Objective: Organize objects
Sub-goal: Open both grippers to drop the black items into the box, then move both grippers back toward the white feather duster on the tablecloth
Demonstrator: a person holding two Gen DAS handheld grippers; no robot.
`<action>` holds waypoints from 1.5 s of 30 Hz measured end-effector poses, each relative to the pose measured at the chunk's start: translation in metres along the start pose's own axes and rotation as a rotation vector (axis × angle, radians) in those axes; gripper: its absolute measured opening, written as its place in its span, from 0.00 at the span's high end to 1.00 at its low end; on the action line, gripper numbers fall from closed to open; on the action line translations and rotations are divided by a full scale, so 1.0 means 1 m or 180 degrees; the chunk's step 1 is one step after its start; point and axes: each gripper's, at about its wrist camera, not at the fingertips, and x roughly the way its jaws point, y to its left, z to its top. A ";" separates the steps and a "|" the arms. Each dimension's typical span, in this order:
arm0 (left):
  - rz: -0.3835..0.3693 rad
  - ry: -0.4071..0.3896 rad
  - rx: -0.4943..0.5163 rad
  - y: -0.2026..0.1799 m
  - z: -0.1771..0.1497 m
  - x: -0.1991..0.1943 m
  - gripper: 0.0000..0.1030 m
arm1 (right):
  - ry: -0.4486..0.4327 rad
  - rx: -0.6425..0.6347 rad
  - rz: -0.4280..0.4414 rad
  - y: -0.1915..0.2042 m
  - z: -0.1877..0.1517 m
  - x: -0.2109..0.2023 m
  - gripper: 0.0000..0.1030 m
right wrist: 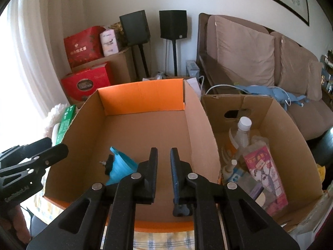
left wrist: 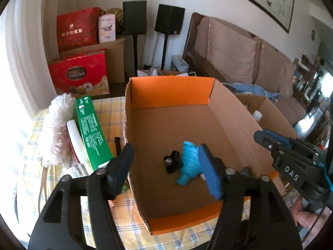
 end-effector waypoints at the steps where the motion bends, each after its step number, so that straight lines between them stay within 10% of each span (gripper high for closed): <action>1: 0.0005 -0.0013 -0.0005 0.001 0.000 -0.001 0.33 | -0.0012 -0.0009 -0.0010 0.000 0.000 -0.001 0.77; 9: 0.0054 -0.0082 -0.0058 0.010 0.002 -0.009 0.14 | -0.0148 -0.0057 -0.0066 0.004 0.005 -0.012 0.26; 18: 0.0131 -0.0151 -0.0091 0.022 0.003 -0.020 0.06 | -0.0227 -0.0040 -0.0069 0.008 0.009 -0.021 0.00; 45: 0.0317 -0.0329 -0.0287 0.070 -0.003 -0.058 0.00 | -0.0364 -0.0171 0.0062 0.057 0.016 -0.044 0.00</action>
